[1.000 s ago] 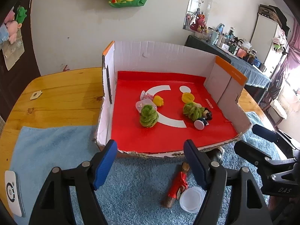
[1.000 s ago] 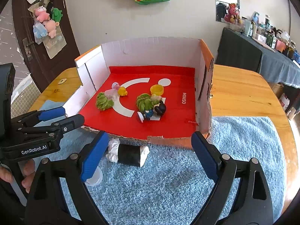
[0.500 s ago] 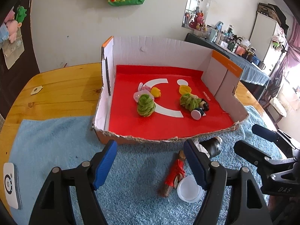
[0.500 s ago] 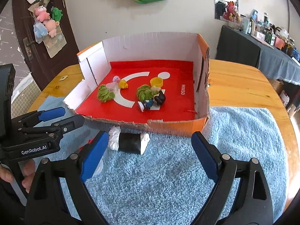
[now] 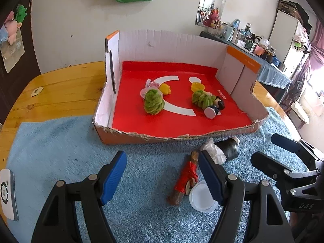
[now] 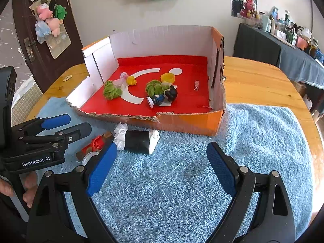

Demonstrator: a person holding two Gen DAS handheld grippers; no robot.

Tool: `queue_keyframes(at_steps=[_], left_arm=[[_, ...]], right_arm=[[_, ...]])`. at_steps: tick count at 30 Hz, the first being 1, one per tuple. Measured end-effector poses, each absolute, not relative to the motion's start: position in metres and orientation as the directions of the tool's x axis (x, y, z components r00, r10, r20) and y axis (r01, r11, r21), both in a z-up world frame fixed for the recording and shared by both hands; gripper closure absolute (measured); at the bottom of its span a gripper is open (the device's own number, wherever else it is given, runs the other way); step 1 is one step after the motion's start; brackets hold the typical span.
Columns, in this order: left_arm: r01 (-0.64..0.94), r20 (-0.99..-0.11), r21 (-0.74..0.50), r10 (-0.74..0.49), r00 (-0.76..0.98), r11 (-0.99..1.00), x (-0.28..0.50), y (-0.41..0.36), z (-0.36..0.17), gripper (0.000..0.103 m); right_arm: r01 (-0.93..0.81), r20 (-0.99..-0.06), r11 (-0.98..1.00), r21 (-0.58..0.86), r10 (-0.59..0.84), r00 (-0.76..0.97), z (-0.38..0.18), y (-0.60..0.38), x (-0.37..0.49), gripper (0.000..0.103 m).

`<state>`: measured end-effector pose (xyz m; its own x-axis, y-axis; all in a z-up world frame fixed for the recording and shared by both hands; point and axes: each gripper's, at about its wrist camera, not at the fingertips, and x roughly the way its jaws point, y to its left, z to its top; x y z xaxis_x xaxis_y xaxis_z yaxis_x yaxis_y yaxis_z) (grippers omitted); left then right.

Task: Organize objects
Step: 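Move right tool around the black-and-white cylinder while left tool approaches the red figure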

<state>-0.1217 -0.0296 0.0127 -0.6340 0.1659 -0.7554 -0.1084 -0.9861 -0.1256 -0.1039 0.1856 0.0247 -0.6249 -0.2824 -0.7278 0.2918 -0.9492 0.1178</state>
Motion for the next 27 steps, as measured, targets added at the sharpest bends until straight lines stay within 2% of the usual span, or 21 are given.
queue_keyframes(at_steps=[27], left_arm=[[-0.143,-0.783,-0.14,0.198,-0.59,-0.98,-0.116,-0.022,-0.006,0.028]], right_arm=[[0.269,-0.749,-0.956,0.116,-0.262,-0.608,0.014,0.188,-0.114,0.012]])
